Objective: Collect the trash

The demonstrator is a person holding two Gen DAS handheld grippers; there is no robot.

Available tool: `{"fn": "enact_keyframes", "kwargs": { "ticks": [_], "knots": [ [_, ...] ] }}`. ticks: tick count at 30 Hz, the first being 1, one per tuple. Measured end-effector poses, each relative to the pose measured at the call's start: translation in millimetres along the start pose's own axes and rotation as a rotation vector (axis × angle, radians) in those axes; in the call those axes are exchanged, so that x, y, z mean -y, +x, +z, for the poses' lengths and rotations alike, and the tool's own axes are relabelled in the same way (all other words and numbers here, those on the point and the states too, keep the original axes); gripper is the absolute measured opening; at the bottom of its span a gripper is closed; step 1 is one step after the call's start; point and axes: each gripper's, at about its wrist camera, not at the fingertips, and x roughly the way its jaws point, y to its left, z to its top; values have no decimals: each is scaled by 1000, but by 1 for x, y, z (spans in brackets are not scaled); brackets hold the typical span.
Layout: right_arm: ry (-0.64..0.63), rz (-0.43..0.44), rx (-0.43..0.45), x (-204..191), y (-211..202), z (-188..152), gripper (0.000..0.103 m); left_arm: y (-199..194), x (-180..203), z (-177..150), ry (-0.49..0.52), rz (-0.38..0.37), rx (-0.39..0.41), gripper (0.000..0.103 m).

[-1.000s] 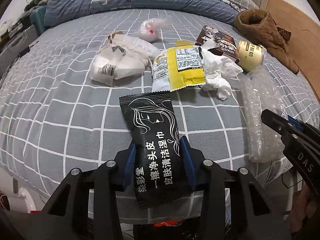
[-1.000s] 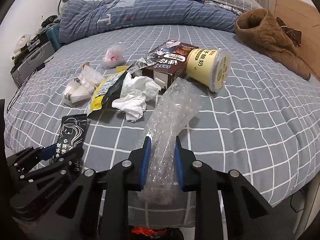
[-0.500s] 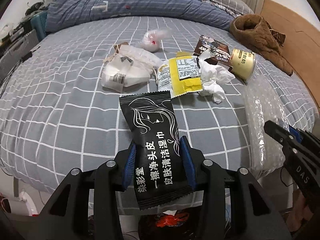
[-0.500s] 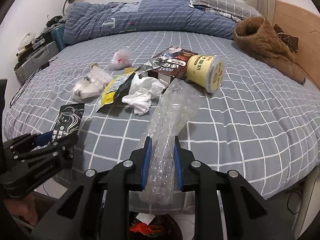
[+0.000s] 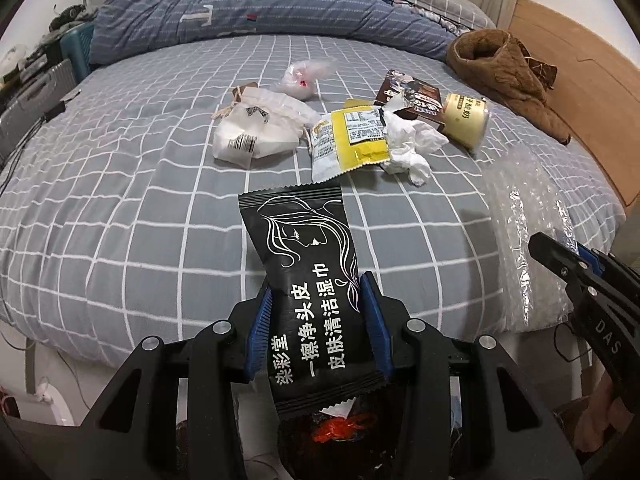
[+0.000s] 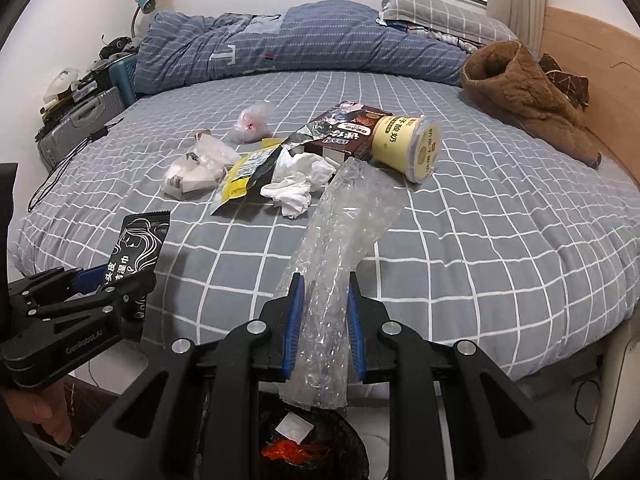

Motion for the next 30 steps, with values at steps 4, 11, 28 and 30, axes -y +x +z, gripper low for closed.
{"fn": "enact_keyframes", "kwargs": {
  "ticks": [4, 11, 28, 30],
  "knots": [
    [1, 7, 13, -3, -12, -5, 20, -8, -2, -10, -6, -6, -4, 42],
    [7, 16, 5, -4, -27, -22, 20, -25, -3, -26, -12, -19, -1, 42],
    [-29, 39, -10, -27, -53, -54, 20, -43, 1, -70, 10, -12, -38, 42],
    [-48, 36, -19, -32, -53, -60, 20, -44, 1, -74, 8, -11, -43, 42]
  ]
}}
